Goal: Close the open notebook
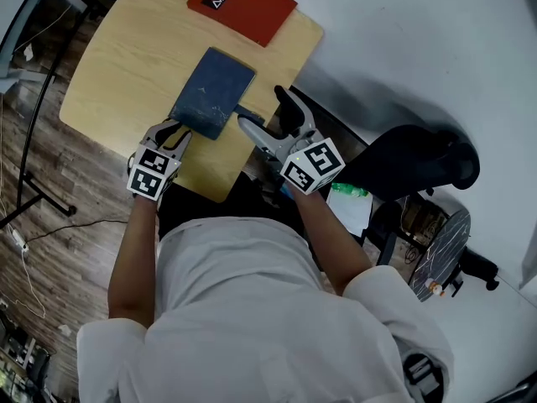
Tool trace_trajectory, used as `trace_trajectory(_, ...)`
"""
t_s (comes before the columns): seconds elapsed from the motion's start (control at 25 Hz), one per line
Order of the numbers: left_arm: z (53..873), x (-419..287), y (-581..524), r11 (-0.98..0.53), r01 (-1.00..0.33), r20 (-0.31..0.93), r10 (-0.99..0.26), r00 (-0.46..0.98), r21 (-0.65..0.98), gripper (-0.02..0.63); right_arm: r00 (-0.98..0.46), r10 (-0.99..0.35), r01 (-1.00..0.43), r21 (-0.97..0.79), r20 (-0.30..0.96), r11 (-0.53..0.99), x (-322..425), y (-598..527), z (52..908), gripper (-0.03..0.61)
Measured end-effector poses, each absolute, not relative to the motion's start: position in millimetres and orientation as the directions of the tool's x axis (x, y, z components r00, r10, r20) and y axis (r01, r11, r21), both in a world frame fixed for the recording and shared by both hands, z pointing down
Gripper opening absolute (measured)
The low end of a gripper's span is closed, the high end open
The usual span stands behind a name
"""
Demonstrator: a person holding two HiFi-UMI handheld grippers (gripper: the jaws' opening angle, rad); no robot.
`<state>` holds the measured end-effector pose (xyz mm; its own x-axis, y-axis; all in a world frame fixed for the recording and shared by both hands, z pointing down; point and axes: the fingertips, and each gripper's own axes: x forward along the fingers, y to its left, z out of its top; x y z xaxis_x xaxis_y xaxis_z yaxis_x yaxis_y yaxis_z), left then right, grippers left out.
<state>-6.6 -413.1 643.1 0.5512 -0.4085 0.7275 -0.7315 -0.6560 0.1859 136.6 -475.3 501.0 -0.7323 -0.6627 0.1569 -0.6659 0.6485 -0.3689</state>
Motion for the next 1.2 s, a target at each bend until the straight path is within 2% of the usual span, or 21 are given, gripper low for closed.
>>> trace_trajectory(0.2,572,-25,-433,-0.547,-0.775,0.481,-0.612,0.628,0.316,0.092,-0.735,-0.67,-0.663,-0.322,0.108,0.676,133,-472,477,0.434)
trace_trajectory(0.32,517,-50,-437,-0.498,-0.784,0.298,-0.736,0.608,0.369,0.082,-0.732,-0.678,-0.665,-0.295,0.074,0.686,133,-467,460,0.434)
trace_trajectory(0.44,466,-72,-437,-0.504,-0.784,0.148,-0.8,0.582,0.362,0.093,-0.718,-0.695,-0.678,-0.268,0.043,0.684,136,-462,442,0.434)
trace_trajectory(0.68,386,-115,-411,-0.526,-0.803,-0.044,-0.843,0.537,0.279,0.163,-0.67,-0.742,-0.725,-0.217,0.002,0.654,138,-431,409,0.434)
trace_trajectory(0.84,352,-142,-384,-0.547,-0.796,-0.167,-0.837,0.521,0.259,0.29,-0.62,-0.785,-0.772,-0.172,-0.013,0.613,137,-397,388,0.434)
trace_trajectory(1.04,334,-168,-327,-0.579,-0.777,-0.253,-0.812,0.525,0.246,0.318,-0.579,-0.815,-0.807,-0.123,-0.022,0.577,125,-331,371,0.434)
trace_trajectory(1.2,346,-182,-281,-0.594,-0.767,-0.251,-0.802,0.541,0.243,0.318,-0.551,-0.834,-0.831,-0.079,-0.009,0.55,115,-273,371,0.434)
